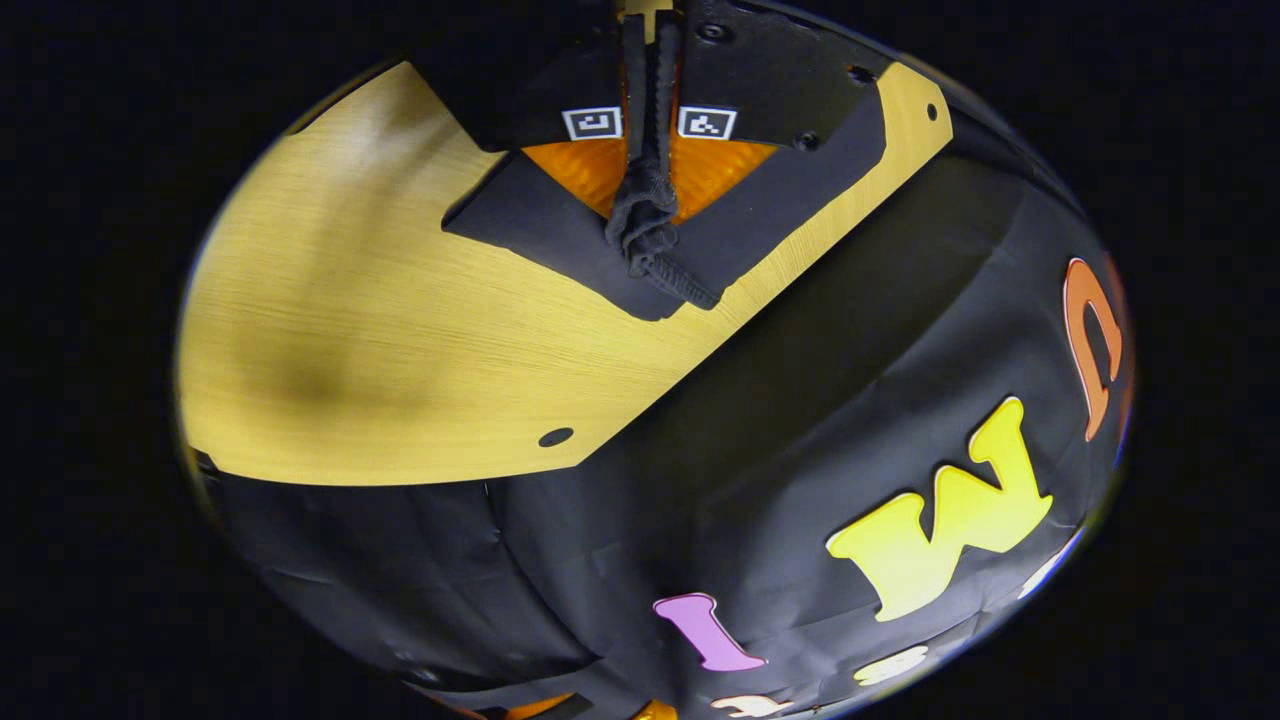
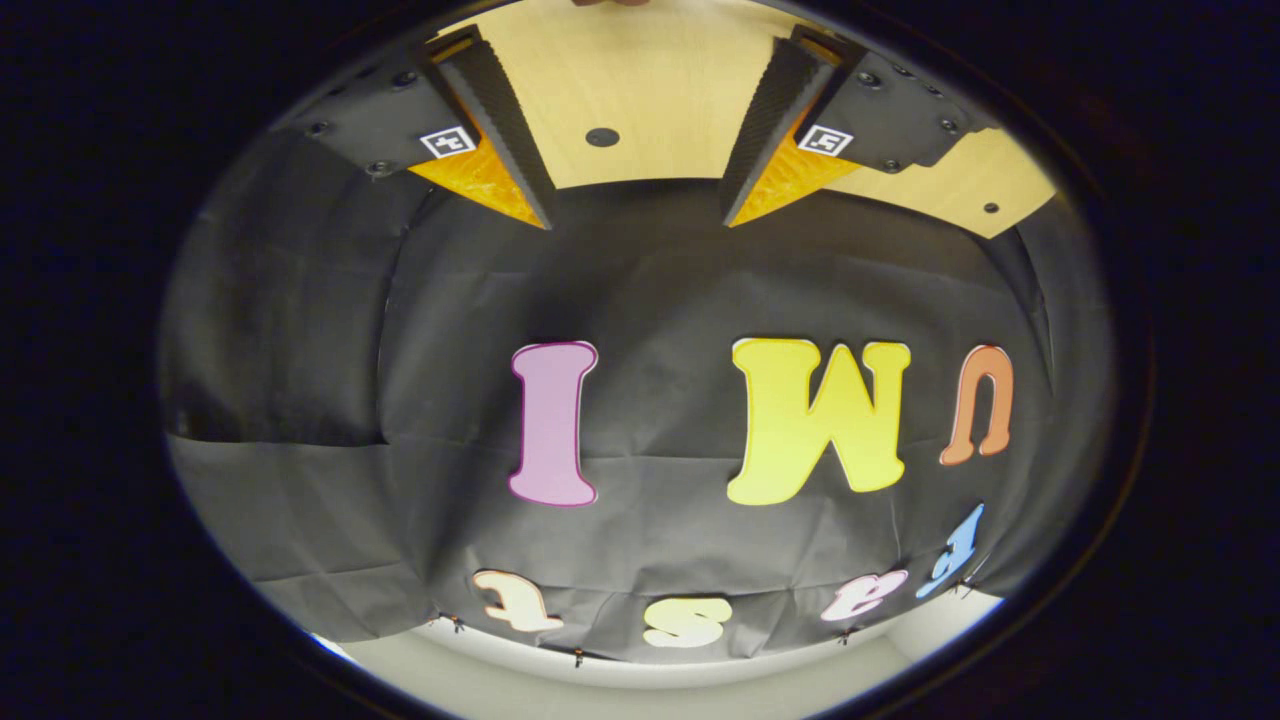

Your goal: Grasp the waist and the cuffs of the jeans and fold them to make the two legs overlap; first hold the waist and fold one-third of the jeans toward the cuffs, then hold the cuffs and fold the remaining one-third in the same direction to finish folding.

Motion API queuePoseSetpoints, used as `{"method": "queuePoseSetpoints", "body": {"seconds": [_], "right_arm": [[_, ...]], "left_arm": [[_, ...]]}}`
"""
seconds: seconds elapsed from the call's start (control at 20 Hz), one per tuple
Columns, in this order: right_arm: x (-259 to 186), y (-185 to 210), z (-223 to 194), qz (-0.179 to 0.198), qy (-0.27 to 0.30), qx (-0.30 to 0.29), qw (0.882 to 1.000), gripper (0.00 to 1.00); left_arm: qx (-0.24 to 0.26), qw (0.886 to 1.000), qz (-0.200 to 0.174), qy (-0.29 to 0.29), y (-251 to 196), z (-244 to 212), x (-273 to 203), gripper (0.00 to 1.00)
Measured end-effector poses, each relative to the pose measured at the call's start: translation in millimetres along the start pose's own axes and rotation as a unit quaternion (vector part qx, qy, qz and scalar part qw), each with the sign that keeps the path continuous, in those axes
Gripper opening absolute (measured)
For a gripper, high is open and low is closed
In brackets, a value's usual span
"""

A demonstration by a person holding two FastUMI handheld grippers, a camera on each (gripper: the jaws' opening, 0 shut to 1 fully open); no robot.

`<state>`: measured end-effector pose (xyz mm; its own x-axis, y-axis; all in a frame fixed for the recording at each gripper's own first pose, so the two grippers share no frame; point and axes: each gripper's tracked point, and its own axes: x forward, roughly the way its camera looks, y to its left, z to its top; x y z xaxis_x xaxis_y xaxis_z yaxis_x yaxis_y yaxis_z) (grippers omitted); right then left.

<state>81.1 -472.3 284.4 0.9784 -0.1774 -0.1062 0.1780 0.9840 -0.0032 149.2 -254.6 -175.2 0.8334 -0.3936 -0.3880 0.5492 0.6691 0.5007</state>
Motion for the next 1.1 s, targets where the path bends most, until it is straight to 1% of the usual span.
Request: {"method": "queuePoseSetpoints", "body": {"seconds": [0.05,0.15,0.2,0.25,0.3,0.35,0.4,0.45,0.5,0.6,0.75,0.85,0.95,1.1], "right_arm": [[0,1,0,0.0,0.0,0.002,1.0,1.0],[0,2,1,0.0,0.0,0.004,1.0,1.0],[0,3,2,0.0,-0.001,0.004,1.0,1.0],[-2,3,2,0.001,-0.002,0.004,1.0,1.0],[-3,4,3,0.002,-0.002,0.003,1.0,1.0],[-3,5,4,0.003,-0.002,0.002,1.0,1.0],[-4,6,4,0.003,-0.003,0.002,1.0,1.0],[-6,7,5,0.003,-0.004,0.003,1.0,1.0],[-6,7,7,0.003,-0.005,0.003,1.0,1.0],[-9,8,9,0.003,-0.007,0.003,1.0,1.0],[-13,12,12,0.005,-0.012,0.0,1.0,1.0],[-15,18,15,0.008,-0.015,0.004,1.0,1.0],[-18,28,18,0.015,-0.018,0.009,1.0,0.99],[-21,53,21,0.032,-0.023,0.011,0.999,1.0]], "left_arm": [[0.016,1.0,0.004,-0.007,1,2,0,0.07],[0.044,0.998,0.029,-0.017,11,3,-1,0.19],[0.037,0.999,0.027,-0.017,12,3,-3,0.39],[0.023,0.999,0.021,-0.017,10,2,-3,0.51],[0.005,1.0,0.012,-0.017,8,4,-3,0.46],[-0.012,1.0,0.007,-0.02,9,9,-7,0.48],[-0.03,0.999,0.002,-0.026,9,15,-9,0.54],[-0.057,0.998,-0.014,-0.03,3,20,-11,0.55],[-0.084,0.995,-0.033,-0.033,-7,27,-10,0.7],[-0.106,0.993,-0.036,-0.039,-8,40,-20,1.0],[-0.134,0.989,-0.033,-0.048,-1,54,-30,1.0],[-0.155,0.986,-0.016,-0.061,23,65,-40,0.99],[-0.181,0.98,0.018,-0.078,59,74,-58,0.99],[-0.226,0.965,0.086,-0.103,124,80,-96,1.0]]}}
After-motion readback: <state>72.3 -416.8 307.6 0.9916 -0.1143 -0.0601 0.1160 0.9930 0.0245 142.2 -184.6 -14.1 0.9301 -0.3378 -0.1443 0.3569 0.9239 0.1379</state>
